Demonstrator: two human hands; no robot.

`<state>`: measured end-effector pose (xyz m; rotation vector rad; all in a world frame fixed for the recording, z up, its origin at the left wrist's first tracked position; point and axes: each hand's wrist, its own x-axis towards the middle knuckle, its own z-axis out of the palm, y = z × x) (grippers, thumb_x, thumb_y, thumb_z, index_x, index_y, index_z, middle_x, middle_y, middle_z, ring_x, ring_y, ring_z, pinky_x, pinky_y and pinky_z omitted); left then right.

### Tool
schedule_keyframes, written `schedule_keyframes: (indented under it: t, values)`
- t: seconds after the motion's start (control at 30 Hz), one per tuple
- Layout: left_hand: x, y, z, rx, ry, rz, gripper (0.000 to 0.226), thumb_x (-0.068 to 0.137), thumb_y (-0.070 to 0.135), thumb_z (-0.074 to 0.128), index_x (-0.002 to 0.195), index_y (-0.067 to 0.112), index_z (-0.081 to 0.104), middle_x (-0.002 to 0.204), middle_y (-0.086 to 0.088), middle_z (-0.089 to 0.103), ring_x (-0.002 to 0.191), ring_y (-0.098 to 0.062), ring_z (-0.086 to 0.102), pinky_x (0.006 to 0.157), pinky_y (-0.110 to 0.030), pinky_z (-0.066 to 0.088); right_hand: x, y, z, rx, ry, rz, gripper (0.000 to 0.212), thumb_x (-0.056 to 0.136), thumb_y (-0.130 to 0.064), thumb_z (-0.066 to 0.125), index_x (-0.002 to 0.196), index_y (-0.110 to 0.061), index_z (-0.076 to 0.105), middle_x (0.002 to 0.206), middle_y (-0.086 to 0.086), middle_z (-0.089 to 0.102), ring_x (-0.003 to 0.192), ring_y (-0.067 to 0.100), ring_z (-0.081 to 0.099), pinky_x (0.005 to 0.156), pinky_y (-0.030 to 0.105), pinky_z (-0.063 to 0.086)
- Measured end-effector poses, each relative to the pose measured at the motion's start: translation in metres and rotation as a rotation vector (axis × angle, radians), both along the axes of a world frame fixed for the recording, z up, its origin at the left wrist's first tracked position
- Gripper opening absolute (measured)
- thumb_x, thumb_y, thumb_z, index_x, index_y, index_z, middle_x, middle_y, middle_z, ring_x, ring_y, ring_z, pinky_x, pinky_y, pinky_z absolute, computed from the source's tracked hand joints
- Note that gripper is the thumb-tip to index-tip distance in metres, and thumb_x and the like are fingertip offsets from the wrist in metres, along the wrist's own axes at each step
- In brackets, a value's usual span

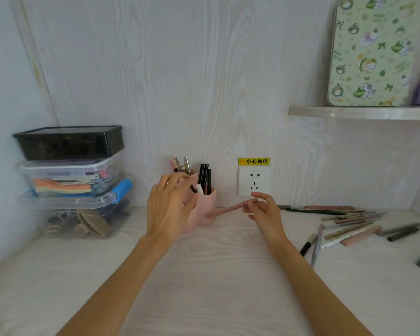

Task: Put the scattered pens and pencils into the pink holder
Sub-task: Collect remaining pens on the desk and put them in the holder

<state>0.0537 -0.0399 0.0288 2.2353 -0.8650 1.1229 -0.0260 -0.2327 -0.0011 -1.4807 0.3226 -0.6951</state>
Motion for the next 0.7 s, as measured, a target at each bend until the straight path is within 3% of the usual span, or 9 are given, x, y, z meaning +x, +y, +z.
schedule_keyframes:
  t: [0.07, 0.2, 0.33, 0.4, 0.47, 0.57, 0.7]
  values:
    - [-0.004, 0.011, -0.019, -0.158, 0.127, 0.029, 0.036, 0.075, 0.034, 0.073, 0.106, 0.026, 0.056, 0.1, 0.008, 0.059, 0.087, -0.016, 0.054, 0.064, -0.027, 0.041, -0.002, 0.0, 0.003, 0.02, -0.047, -0.044, 0.02, 0.091, -0.005, 0.053, 0.108, -0.015, 0.05, 0.093, 0.007, 0.068, 0.082, 0.019, 0.066, 0.084, 0.03, 0.048]
    - [-0.003, 0.025, -0.052, -0.323, 0.425, 0.031, 0.037, 0.074, 0.046, 0.07, 0.097, 0.035, 0.043, 0.093, 0.018, 0.05, 0.081, -0.008, 0.051, 0.057, -0.025, 0.035, -0.008, 0.002, 0.016, 0.062, -0.181, -0.163, 0.019, 0.091, -0.01, 0.056, 0.106, -0.019, 0.048, 0.088, -0.001, 0.069, 0.08, 0.006, 0.067, 0.084, 0.024, 0.05]
    - [0.008, 0.026, -0.056, -0.419, 0.611, -0.077, 0.022, 0.073, 0.049, 0.067, 0.085, 0.038, 0.053, 0.091, 0.022, 0.061, 0.081, -0.001, 0.06, 0.064, -0.025, 0.043, -0.014, 0.007, 0.029, 0.043, -0.305, -0.307, 0.019, 0.09, -0.015, 0.059, 0.103, -0.023, 0.048, 0.087, -0.004, 0.07, 0.079, 0.001, 0.066, 0.086, 0.022, 0.049]
    - [0.01, 0.026, -0.056, -0.501, 0.679, -0.12, 0.019, 0.071, 0.045, 0.071, 0.082, 0.038, 0.056, 0.086, 0.024, 0.064, 0.081, 0.002, 0.062, 0.071, -0.028, 0.05, -0.014, 0.014, 0.037, -0.041, -0.33, -0.288, 0.018, 0.088, -0.015, 0.061, 0.098, -0.025, 0.05, 0.089, 0.002, 0.072, 0.074, 0.0, 0.065, 0.077, 0.013, 0.049]
    - [0.009, 0.025, -0.056, -0.531, 0.715, -0.103, 0.024, 0.07, 0.047, 0.072, 0.082, 0.038, 0.052, 0.082, 0.024, 0.063, 0.076, 0.004, 0.061, 0.069, -0.03, 0.05, -0.01, 0.027, 0.046, -0.204, -0.318, -0.222, 0.018, 0.087, -0.015, 0.063, 0.095, -0.027, 0.053, 0.086, 0.005, 0.073, 0.068, 0.002, 0.063, 0.067, 0.014, 0.047]
    - [0.007, 0.027, -0.054, -0.537, 0.79, -0.055, 0.042, 0.065, 0.061, 0.068, 0.087, 0.036, 0.042, 0.082, 0.021, 0.06, 0.075, -0.004, 0.061, 0.063, -0.029, 0.042, 0.007, 0.052, 0.06, -0.542, -0.269, -0.15, 0.017, 0.085, -0.02, 0.065, 0.096, -0.03, 0.056, 0.08, -0.011, 0.072, 0.076, -0.001, 0.064, 0.069, 0.021, 0.046]
    - [0.009, 0.029, -0.056, -0.501, 0.852, -0.067, 0.04, 0.07, 0.058, 0.067, 0.1, 0.036, 0.054, 0.088, 0.019, 0.064, 0.085, -0.007, 0.063, 0.069, -0.025, 0.039, 0.039, 0.081, 0.072, -1.044, -0.093, -0.096, 0.015, 0.083, -0.028, 0.066, 0.098, -0.029, 0.061, 0.084, -0.012, 0.074, 0.081, 0.006, 0.065, 0.067, 0.021, 0.04]
